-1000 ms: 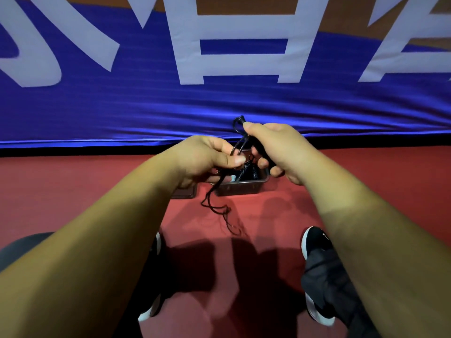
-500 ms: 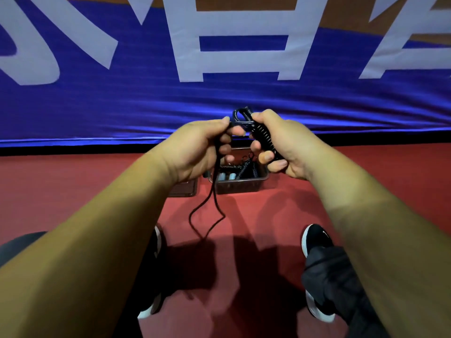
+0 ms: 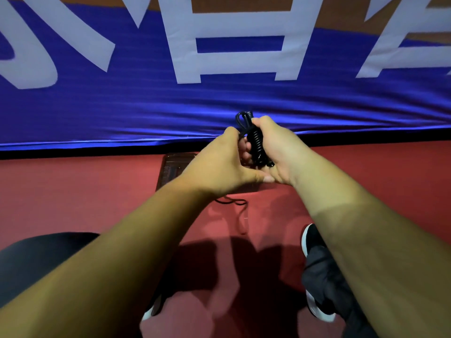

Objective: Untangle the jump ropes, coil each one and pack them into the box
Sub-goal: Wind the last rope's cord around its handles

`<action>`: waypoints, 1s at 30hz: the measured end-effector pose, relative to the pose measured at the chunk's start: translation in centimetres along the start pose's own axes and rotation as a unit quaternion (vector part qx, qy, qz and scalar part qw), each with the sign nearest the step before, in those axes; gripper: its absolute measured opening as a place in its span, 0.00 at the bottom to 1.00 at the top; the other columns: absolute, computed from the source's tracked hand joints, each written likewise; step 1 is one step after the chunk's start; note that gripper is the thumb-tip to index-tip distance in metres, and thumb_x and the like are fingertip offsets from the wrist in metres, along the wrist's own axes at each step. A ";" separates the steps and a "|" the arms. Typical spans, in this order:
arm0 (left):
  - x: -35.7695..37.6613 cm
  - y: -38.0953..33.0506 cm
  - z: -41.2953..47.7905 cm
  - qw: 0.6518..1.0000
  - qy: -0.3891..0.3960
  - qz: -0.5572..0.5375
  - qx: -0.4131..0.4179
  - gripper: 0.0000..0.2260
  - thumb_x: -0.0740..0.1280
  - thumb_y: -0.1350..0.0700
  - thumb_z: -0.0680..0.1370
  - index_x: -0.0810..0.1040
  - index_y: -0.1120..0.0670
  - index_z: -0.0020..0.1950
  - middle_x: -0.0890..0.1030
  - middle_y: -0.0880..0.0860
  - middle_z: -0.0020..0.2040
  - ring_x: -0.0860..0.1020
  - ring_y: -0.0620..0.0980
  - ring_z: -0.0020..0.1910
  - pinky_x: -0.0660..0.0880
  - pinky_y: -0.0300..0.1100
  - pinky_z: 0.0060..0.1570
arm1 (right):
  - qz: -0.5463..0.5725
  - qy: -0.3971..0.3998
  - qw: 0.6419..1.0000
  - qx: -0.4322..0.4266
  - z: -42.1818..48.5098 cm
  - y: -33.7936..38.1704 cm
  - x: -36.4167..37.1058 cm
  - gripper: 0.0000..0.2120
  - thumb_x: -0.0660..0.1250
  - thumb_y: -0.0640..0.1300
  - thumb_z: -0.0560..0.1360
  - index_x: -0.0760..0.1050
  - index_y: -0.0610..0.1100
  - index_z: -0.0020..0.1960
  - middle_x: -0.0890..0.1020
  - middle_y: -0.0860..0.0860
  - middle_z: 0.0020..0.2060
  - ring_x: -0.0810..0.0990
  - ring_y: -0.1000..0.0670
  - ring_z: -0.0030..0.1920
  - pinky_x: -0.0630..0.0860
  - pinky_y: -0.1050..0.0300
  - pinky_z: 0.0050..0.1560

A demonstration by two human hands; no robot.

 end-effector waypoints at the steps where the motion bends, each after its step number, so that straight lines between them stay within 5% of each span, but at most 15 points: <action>1: 0.1 0.3 0.0 1.000 -0.019 0.001 -0.004 0.30 0.85 0.39 0.62 0.67 0.44 0.48 0.81 0.42 0.48 0.79 0.37 0.43 0.73 0.35 0.40 | 0.004 -0.008 1.000 0.000 0.1 -0.2 0.1 0.17 0.65 0.57 0.80 0.79 0.43 0.49 0.80 0.47 0.35 0.79 0.47 0.31 0.75 0.55 0.33; 5: -0.4 0.6 0.2 0.998 -0.051 0.033 -0.014 0.29 0.83 0.38 0.63 0.65 0.43 0.46 0.80 0.43 0.47 0.79 0.40 0.43 0.76 0.42 0.42 | 0.001 -0.033 0.999 -0.008 0.4 -0.6 0.4 0.17 0.65 0.59 0.78 0.81 0.45 0.47 0.81 0.48 0.37 0.80 0.46 0.33 0.73 0.54 0.34; 10: -0.1 0.7 0.1 0.997 -0.042 0.058 -0.015 0.24 0.79 0.40 0.70 0.64 0.44 0.48 0.77 0.41 0.48 0.75 0.35 0.43 0.69 0.38 0.40 | 0.019 -0.021 1.000 0.002 0.2 -0.6 1.0 0.16 0.62 0.56 0.82 0.78 0.45 0.44 0.79 0.48 0.33 0.75 0.48 0.29 0.65 0.59 0.24; 14: 0.2 1.0 -0.1 0.995 -0.075 0.069 -0.005 0.20 0.75 0.42 0.74 0.67 0.47 0.52 0.79 0.42 0.51 0.78 0.42 0.47 0.76 0.48 0.47 | 0.045 -0.005 0.999 0.018 -0.3 -0.7 1.9 0.17 0.59 0.56 0.84 0.76 0.45 0.45 0.77 0.49 0.31 0.74 0.49 0.27 0.62 0.62 0.20; 18: 0.1 1.0 0.2 0.996 -0.079 0.047 -0.001 0.18 0.75 0.44 0.75 0.66 0.46 0.49 0.79 0.43 0.48 0.77 0.38 0.43 0.73 0.39 0.42 | 0.046 -0.004 0.999 0.014 -0.3 -0.5 2.1 0.22 0.59 0.57 0.84 0.75 0.45 0.38 0.77 0.50 0.30 0.73 0.49 0.26 0.67 0.60 0.25; 21: -0.5 1.3 0.8 1.000 -0.017 -0.012 0.004 0.16 0.76 0.45 0.77 0.70 0.50 0.47 0.79 0.44 0.43 0.73 0.37 0.35 0.68 0.32 0.37 | 0.033 -0.004 0.999 0.003 -0.3 -0.3 1.9 0.23 0.59 0.59 0.84 0.75 0.45 0.39 0.78 0.49 0.32 0.75 0.49 0.28 0.71 0.60 0.31; 25: -1.3 2.0 1.3 0.956 0.097 -0.272 -0.048 0.13 0.64 0.52 0.84 0.78 0.63 0.55 0.79 0.53 0.40 0.76 0.52 0.42 0.71 0.53 0.50 | -0.021 -0.005 0.999 -0.028 -0.5 0.4 0.7 0.20 0.64 0.60 0.81 0.77 0.43 0.47 0.80 0.43 0.38 0.73 0.50 0.27 0.70 0.59 0.29; 30: -1.8 2.2 0.2 0.904 0.242 -0.352 -0.012 0.11 0.62 0.55 0.84 0.79 0.60 0.58 0.80 0.59 0.50 0.77 0.60 0.55 0.70 0.59 0.58 | -0.084 0.073 0.992 -0.060 -1.9 1.4 1.1 0.27 0.61 0.58 0.84 0.75 0.42 0.33 0.77 0.41 0.30 0.68 0.48 0.27 0.60 0.59 0.28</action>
Point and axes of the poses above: each hand's wrist, its own z-axis towards the middle knuckle, its own x-axis out of the palm, y = z × x, the point moved 6 cm from there along z, towards the middle knuckle
